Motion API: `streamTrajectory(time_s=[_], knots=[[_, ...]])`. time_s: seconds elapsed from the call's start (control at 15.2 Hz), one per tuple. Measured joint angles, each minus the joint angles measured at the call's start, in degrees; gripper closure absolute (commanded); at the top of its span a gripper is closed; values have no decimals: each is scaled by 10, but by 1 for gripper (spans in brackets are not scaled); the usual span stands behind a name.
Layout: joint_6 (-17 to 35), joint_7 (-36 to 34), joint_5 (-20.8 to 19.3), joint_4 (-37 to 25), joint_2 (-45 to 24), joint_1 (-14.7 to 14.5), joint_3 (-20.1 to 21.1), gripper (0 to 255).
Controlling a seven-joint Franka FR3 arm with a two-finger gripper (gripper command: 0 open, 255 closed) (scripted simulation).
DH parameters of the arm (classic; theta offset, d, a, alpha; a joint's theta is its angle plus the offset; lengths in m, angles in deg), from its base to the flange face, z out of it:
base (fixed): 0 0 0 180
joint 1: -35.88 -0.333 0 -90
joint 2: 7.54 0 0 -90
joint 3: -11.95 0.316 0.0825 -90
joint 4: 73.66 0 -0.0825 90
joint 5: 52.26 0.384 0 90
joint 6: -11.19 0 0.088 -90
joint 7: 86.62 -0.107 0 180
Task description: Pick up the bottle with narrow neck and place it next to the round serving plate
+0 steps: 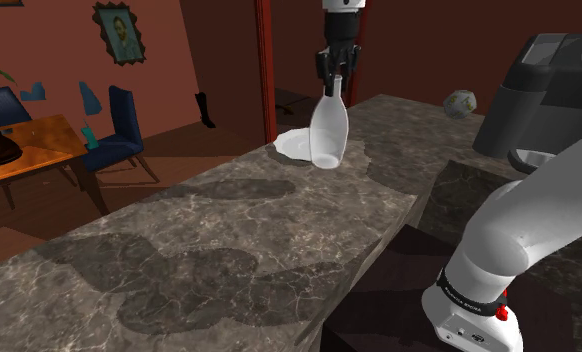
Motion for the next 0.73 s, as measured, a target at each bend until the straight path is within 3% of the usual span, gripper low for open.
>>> streamTrajectory(time_s=[0.4, 0.73], knots=[[3, 80, -20, -4, -7, 26, -56, 255], [38, 86, -21, 45, 7, 28, -60, 255]])
